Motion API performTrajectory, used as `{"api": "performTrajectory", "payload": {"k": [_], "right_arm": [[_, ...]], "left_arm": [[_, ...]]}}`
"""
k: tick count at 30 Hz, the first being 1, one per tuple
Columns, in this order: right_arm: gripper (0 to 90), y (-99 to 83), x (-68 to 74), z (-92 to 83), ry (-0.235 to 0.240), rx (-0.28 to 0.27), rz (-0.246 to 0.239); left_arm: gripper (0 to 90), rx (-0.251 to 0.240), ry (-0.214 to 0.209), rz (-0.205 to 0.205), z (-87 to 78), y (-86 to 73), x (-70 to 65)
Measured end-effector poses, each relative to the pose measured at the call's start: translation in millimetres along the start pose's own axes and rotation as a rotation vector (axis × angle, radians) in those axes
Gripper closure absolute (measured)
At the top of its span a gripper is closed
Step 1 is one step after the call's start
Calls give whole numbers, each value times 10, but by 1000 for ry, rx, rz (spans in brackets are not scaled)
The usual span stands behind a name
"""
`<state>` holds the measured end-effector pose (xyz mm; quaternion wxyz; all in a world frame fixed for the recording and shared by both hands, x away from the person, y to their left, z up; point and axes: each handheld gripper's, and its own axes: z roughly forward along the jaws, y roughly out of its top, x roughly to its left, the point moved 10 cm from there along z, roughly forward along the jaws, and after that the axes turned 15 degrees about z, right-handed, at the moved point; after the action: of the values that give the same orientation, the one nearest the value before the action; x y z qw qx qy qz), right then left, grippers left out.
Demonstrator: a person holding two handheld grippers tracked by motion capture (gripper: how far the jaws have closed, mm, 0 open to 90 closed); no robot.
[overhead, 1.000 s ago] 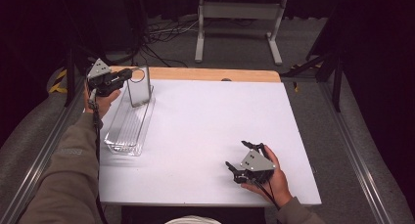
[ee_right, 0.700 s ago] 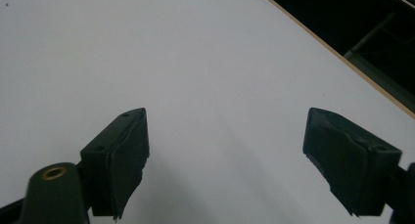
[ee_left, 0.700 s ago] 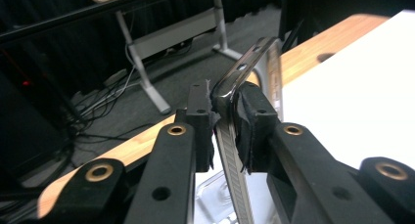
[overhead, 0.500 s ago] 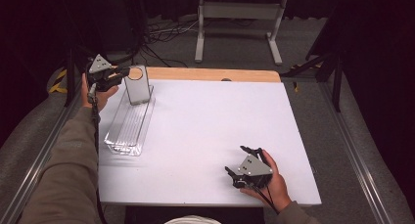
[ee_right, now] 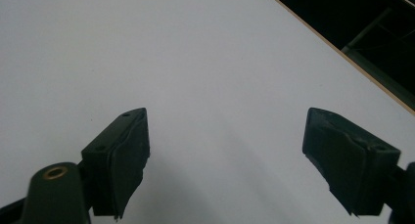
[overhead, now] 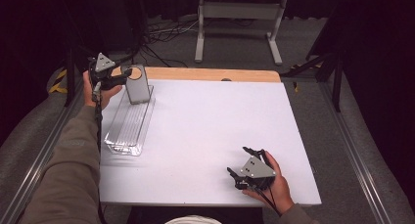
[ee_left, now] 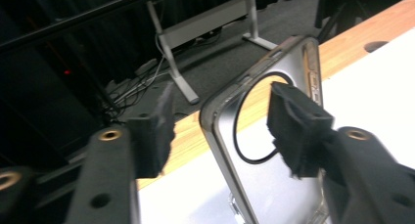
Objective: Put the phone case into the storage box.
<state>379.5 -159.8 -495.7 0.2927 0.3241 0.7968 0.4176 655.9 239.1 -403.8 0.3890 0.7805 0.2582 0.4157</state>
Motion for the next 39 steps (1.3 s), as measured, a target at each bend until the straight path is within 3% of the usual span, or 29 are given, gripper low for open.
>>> {"api": "performTrajectory", "payload": {"k": [24, 30, 39], "right_arm": [[186, 35, 0, -32, -3, -17, 5], [186, 35, -2, -36, -4, -18, 7], [186, 56, -7, -58, -6, -32, 6]], "left_arm": [[92, 29, 38, -33, -44, 18, -35], [68, 25, 39, -32, -47, 48, -52], [58, -7, 32, -70, -96, 89, -47]]}}
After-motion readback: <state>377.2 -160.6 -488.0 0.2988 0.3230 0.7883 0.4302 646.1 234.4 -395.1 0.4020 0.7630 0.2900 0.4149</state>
